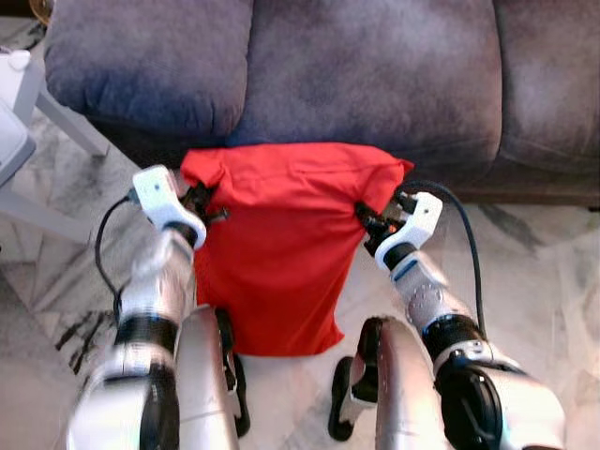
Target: Move the pillow to the sofa from floor
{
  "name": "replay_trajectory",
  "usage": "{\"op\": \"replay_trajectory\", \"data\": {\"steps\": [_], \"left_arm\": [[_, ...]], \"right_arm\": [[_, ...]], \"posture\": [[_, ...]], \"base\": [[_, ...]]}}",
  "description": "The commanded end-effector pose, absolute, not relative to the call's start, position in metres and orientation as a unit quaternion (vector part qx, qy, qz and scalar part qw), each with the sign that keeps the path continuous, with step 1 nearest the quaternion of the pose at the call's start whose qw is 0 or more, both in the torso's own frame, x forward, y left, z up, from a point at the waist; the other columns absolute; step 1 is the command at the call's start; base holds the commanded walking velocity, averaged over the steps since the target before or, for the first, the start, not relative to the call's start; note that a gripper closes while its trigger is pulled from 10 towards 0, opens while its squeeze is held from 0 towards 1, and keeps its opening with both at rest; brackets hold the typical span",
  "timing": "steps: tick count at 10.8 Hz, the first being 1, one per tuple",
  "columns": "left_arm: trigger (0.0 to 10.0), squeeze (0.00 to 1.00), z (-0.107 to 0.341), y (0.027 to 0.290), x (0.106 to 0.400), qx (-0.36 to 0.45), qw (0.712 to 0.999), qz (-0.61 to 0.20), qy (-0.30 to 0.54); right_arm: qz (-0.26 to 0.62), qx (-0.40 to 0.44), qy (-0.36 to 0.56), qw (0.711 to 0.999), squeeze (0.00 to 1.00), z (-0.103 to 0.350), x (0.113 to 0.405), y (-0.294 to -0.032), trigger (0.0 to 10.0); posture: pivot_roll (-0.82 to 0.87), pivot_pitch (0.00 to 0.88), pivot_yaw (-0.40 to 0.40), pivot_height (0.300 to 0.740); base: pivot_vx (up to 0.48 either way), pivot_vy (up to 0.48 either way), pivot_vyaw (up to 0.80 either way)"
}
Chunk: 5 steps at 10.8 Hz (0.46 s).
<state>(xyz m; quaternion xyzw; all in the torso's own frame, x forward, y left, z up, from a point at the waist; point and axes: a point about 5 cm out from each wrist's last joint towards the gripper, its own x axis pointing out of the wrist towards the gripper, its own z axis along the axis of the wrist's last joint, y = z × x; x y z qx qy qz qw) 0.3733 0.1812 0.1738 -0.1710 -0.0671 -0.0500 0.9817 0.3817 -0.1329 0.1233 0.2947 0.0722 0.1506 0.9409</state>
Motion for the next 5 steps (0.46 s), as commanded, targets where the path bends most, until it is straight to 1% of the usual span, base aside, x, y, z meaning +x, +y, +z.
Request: {"op": "replay_trajectory", "data": {"steps": [1, 2, 4, 5], "left_arm": [[7.6, 0.0, 0.173, 0.181, 0.366, -0.156, 0.983, -0.048, -0.081], [10.0, 0.0, 0.172, 0.183, 0.354, -0.136, 0.986, -0.034, -0.093], [10.0, 0.0, 0.181, 0.191, 0.342, -0.138, 0.982, 0.006, -0.126], [10.0, 0.0, 0.191, 0.196, 0.337, -0.138, 0.979, 0.025, -0.15]], "right_arm": [[0.148, 0.29, 0.067, 0.943, 0.0, 0.12, 0.379, -0.136, 10.0], [0.153, 0.281, 0.062, 0.945, 0.0, 0.12, 0.378, -0.138, 10.0], [0.15, 0.259, 0.05, 0.953, 0.0, 0.121, 0.375, -0.142, 10.0], [0.144, 0.251, 0.036, 0.956, 0.0, 0.125, 0.375, -0.146, 10.0]], "posture": [[0.2, 0.424, -0.1, 0.569], [0.2, 0.391, -0.102, 0.569], [0.21, 0.345, -0.104, 0.569], [0.21, 0.335, -0.104, 0.569]], "base": [[0.0, 0.0, 0.0], [0.0, 0.0, 0.0], [0.0, 0.0, 0.0], [0.0, 0.0, 0.0]]}}
